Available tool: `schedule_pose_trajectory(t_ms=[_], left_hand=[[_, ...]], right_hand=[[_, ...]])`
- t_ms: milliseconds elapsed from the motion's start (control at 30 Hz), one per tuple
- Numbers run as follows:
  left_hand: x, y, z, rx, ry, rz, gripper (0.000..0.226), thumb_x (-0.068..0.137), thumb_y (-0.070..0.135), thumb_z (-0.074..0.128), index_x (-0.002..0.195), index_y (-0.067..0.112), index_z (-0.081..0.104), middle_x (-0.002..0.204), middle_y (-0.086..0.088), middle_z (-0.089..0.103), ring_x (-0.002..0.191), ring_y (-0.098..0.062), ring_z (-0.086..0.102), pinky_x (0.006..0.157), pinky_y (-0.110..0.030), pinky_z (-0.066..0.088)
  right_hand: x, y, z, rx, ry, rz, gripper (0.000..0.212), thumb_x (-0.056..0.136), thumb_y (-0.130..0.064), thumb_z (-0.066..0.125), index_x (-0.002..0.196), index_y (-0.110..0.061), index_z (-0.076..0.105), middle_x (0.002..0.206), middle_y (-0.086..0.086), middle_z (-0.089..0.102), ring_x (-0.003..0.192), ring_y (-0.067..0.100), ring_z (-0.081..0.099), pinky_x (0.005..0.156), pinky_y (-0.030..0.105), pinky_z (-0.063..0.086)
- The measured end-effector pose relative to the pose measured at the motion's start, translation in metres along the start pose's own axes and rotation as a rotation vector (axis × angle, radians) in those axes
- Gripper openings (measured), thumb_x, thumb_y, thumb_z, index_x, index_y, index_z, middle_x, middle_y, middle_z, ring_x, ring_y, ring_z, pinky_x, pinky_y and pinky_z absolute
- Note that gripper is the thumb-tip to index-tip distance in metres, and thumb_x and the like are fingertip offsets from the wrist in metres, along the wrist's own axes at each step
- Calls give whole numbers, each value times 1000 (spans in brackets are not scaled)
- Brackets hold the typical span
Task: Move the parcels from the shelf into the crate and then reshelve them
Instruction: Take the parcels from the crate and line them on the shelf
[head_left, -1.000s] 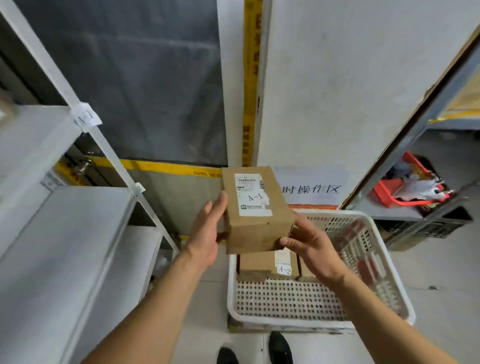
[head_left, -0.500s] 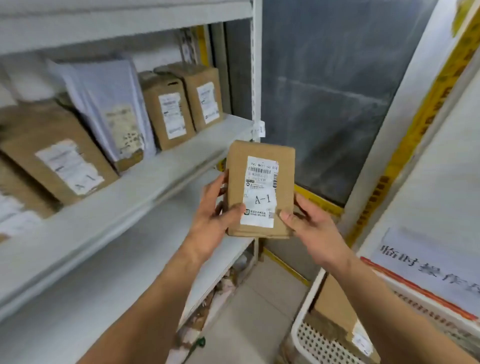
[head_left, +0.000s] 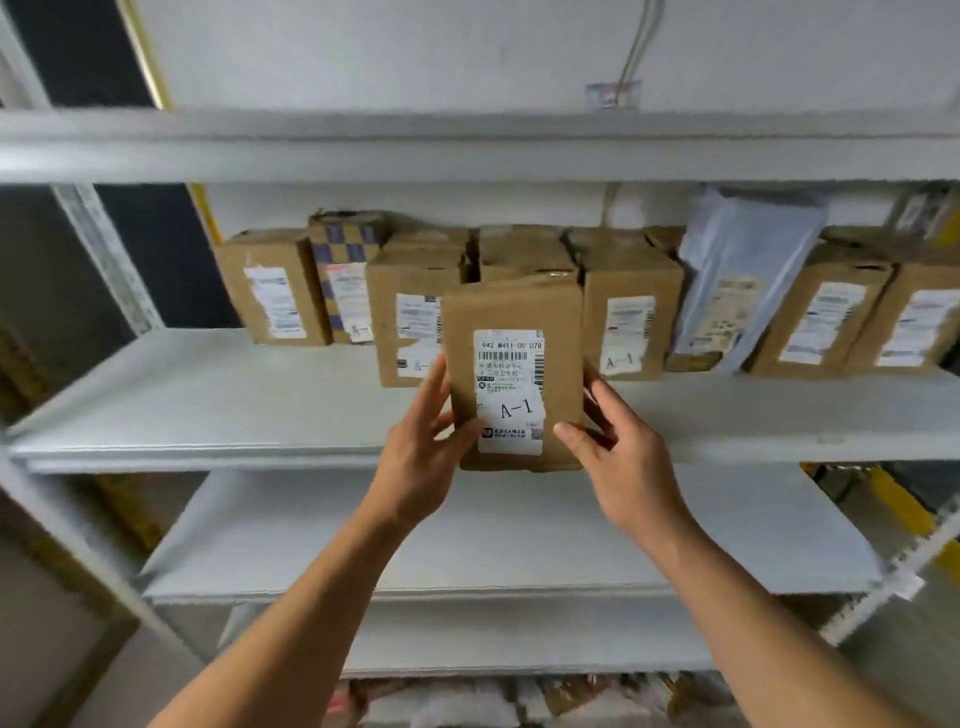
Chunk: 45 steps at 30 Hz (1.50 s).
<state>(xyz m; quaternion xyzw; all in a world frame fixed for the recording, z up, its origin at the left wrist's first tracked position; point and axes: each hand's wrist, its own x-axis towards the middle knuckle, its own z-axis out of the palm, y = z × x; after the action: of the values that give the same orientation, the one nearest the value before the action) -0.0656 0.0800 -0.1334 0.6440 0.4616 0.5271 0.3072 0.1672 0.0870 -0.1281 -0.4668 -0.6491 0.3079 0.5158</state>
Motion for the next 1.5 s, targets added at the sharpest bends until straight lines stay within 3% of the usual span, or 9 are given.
schedule_pose_trajectory(t_ms=[267, 400, 500, 600, 733, 900, 1133, 1267, 1500], left_hand=[[-12, -59, -181, 99, 276, -72, 81, 102, 21, 67, 161, 55, 23, 156, 24, 50, 140, -14, 55, 107, -50, 55], [-6, -77, -246, 147, 355, -110, 80, 104, 21, 65, 160, 58, 21, 157, 26, 47, 145, -20, 51, 111, -57, 49], [8, -84, -280, 223, 414, -149, 85, 103, 18, 65, 152, 69, 18, 146, 42, 42, 147, -21, 48, 114, -56, 46], [22, -96, -307, 284, 473, -196, 86, 104, 13, 62, 155, 64, 15, 151, 29, 42, 149, -26, 45, 115, -59, 44], [40, -115, -341, 347, 534, -261, 87, 105, 8, 60, 164, 50, 14, 162, 12, 43, 148, -26, 46, 113, -57, 47], [67, -148, -386, 362, 557, -258, 88, 102, 1, 58, 162, 53, 18, 158, 12, 50, 143, -22, 52, 112, -55, 50], [117, -194, -439, 378, 579, -271, 83, 101, 3, 60, 160, 51, 26, 148, 20, 58, 138, -15, 56, 111, -48, 49], [145, -210, -463, 347, 532, -249, 89, 98, 0, 59, 157, 58, 27, 146, 21, 59, 136, -12, 56, 113, -42, 50], [181, -237, -473, 338, 431, -193, 86, 99, 1, 63, 161, 49, 28, 136, 18, 61, 116, -1, 59, 104, -29, 50]], right_hand=[[46, -38, 192, -17, -161, -136, 61, 94, -9, 78, 127, -54, 51, 103, -57, 59, 104, -30, 57, 88, -3, 42], [78, -44, 276, 32, -241, -105, 58, 97, -19, 76, 151, -26, 57, 133, -25, 67, 121, -18, 58, 103, 10, 47], [103, -48, 325, 58, -288, -86, 60, 98, -15, 74, 154, -22, 52, 142, -14, 64, 127, -9, 59, 111, 27, 51], [127, -53, 368, 52, -324, -72, 59, 99, -14, 72, 154, -24, 54, 140, -13, 66, 117, -16, 61, 104, 19, 53], [161, -46, 426, 9, -347, -43, 67, 88, -48, 70, 150, -30, 55, 136, -9, 71, 122, 12, 69, 106, 42, 56], [183, -60, 475, -35, -331, 12, 54, 102, -24, 67, 154, -24, 53, 146, 1, 64, 123, 21, 66, 104, 30, 50], [205, -62, 551, -71, -267, 39, 59, 105, -31, 59, 161, -25, 42, 151, 6, 59, 129, 26, 62, 104, 33, 50], [220, -65, 578, -77, -220, 78, 61, 106, -27, 56, 164, -25, 36, 151, 6, 59, 129, 25, 61, 95, 23, 43], [237, -55, 589, -53, -119, 153, 66, 106, -28, 58, 165, -30, 29, 161, 4, 47, 143, 23, 51, 114, 32, 44]])
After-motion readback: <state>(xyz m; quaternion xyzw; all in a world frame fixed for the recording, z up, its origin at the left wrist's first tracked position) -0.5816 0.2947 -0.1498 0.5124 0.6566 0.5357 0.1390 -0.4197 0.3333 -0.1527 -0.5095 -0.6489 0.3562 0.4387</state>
